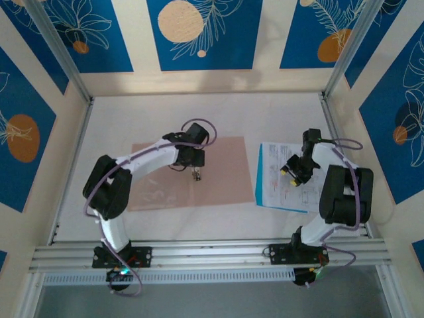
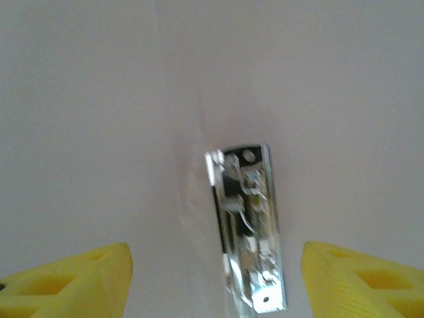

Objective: Put the files into the folder

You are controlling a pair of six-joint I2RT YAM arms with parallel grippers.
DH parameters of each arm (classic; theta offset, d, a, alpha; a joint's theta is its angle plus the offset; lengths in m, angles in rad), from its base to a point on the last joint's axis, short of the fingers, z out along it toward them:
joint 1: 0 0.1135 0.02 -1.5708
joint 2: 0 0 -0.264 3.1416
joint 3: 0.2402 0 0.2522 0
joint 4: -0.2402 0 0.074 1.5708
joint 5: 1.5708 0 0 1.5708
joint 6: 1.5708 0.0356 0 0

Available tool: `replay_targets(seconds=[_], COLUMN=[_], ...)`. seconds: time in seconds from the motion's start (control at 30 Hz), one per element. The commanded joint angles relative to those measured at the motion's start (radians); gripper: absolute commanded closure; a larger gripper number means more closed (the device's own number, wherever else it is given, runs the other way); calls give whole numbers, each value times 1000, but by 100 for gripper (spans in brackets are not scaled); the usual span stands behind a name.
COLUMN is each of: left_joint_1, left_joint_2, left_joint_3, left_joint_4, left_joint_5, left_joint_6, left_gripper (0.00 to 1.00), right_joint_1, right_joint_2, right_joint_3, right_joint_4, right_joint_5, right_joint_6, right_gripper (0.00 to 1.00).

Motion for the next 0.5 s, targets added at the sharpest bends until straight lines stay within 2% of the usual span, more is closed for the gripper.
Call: replay_targets(seconds=[0.0,0.13,0.3,0.47], left_joint_1=[-8,-12,-36,-68], left_joint_2=[80,157,271,341], left_joint_3=[74,139,242,274], left_joint_4=[-49,-62,-178,-191], left_joint_5=[23,26,-71,-74], left_joint_6=[121,152,167,166], left_gripper=[32,31,36,39], right_joint_1=[-24,-26,-22,12], right_joint_2=[49,100,146,185], right_joint_3=[15,8,-3,3], right_joint_4=[-22,-12,4,10], right_joint_5=[-22,-16,-19,-19], right_joint_6=[-19,-18,-28,-33], right_gripper=[56,56,56,56])
